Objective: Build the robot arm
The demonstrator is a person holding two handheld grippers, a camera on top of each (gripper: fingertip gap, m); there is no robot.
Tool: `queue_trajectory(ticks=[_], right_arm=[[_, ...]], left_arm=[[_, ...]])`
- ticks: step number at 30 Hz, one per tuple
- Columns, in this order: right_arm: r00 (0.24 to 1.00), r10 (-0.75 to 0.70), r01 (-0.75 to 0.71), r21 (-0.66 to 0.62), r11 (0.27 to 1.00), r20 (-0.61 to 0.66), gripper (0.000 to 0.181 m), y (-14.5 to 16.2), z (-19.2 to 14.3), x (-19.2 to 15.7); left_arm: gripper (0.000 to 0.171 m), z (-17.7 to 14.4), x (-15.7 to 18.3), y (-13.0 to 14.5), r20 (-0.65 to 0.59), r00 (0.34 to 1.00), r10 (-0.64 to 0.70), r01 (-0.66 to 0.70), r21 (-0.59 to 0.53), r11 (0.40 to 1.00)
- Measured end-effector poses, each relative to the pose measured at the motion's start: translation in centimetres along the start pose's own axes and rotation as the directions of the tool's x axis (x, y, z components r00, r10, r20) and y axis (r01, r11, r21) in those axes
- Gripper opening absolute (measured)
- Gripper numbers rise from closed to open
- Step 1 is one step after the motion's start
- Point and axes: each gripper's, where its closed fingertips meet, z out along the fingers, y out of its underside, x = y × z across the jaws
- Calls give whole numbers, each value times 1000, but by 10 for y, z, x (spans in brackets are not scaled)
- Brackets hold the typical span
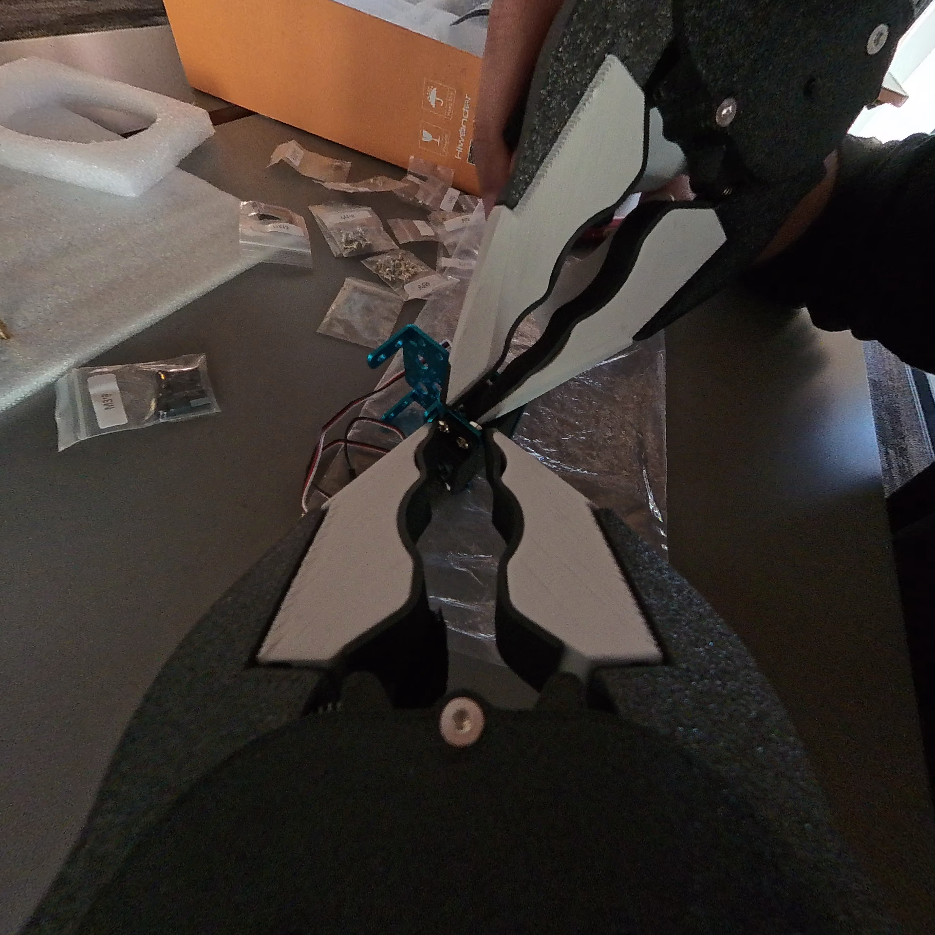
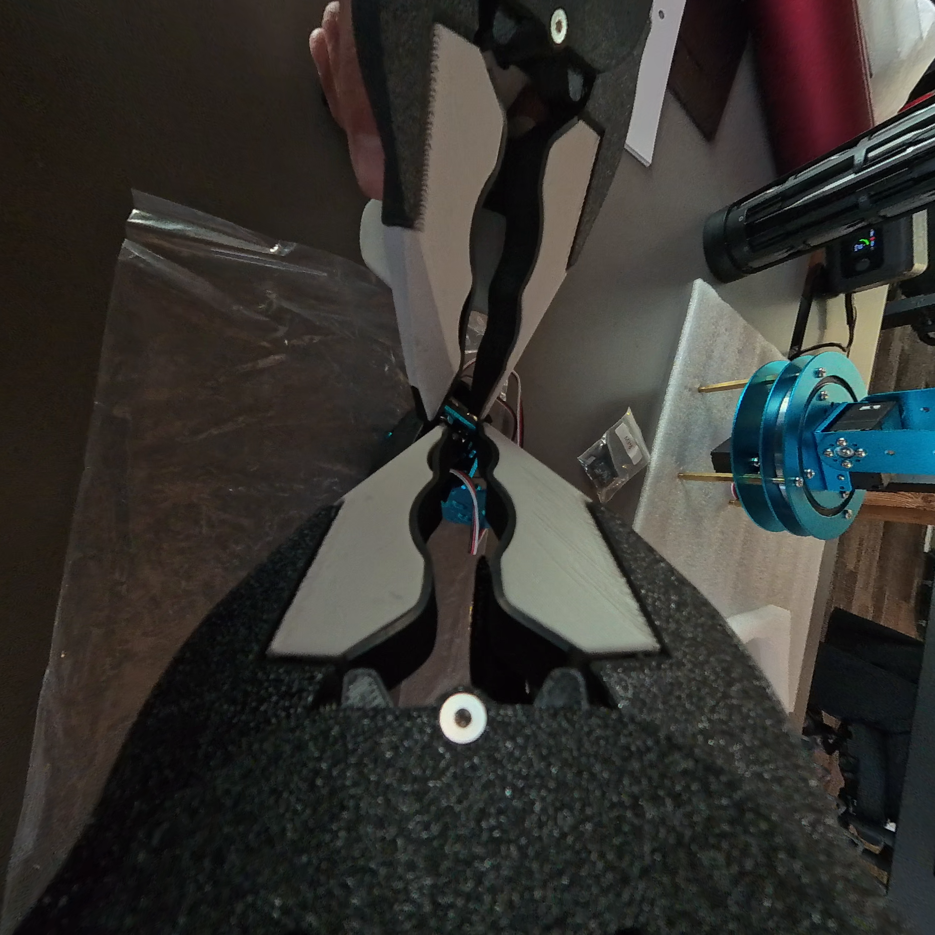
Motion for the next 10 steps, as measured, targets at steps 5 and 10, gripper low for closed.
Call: queue_trajectory(ticks=[5, 10], right_arm=[[1000, 14, -15, 8, 1000, 5, 8, -1, -3, 1], [995, 95, -96, 30, 995, 37, 13, 0, -13, 8]], left_arm=[[16, 0, 0, 0, 2, 1000, 5, -5, 0, 1000], [17, 0, 0, 0, 5, 1000, 11, -11, 1, 1000]])
